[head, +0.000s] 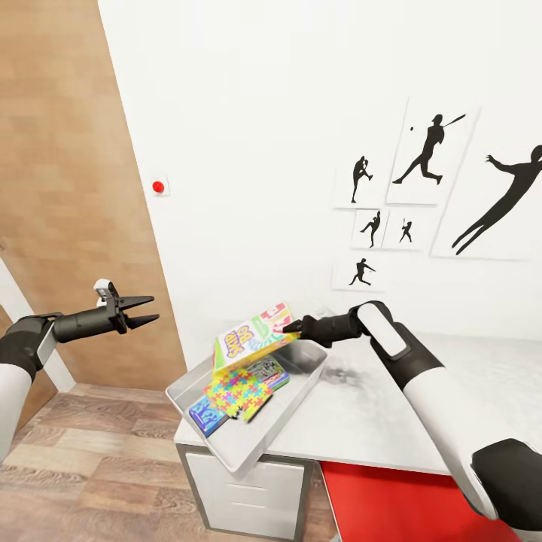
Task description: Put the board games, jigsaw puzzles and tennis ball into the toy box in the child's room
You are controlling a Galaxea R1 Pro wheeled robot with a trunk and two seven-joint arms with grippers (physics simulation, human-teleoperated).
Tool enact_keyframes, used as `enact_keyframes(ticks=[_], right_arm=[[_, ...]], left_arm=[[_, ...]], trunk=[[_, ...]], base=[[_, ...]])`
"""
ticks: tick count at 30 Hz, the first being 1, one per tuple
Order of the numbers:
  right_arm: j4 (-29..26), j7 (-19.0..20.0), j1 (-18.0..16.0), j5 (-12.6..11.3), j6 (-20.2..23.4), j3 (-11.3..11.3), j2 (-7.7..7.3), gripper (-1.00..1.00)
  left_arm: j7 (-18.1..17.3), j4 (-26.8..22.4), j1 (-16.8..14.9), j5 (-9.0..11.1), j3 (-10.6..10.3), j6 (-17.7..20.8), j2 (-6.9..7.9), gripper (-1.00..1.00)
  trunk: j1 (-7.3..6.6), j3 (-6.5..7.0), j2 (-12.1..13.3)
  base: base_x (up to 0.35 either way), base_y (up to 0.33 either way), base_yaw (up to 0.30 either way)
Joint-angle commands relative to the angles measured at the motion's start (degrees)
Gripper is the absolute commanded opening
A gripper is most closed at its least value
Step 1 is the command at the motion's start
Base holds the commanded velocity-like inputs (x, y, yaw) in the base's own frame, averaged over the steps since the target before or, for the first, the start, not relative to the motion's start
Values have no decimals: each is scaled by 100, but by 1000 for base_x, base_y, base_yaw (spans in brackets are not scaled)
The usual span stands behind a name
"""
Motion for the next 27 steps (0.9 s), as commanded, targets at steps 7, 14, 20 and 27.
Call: enact_keyframes(ticks=[7,14,20,27], right_arm=[[9,160,-14,-56,3,277,-13,-100],[42,254,-18,-51,3,436,-14,-100],[120,393,-18,-39,3,919,-14,-100],[146,432,-18,-30,3,1140,-6,-100]], left_arm=[[-27,1,-4,-12,4,61,0,100],[-27,2,-5,-12,4,61,0,100],[-27,1,-2,-12,4,61,0,100],[-27,1,-3,-12,4,61,0,100]], trunk=[[4,-13,-13],[4,-13,-13],[4,-13,-13],[4,-13,-13]], base=[[0,0,0],[0,0,0],[0,0,0],[0,3,0]])
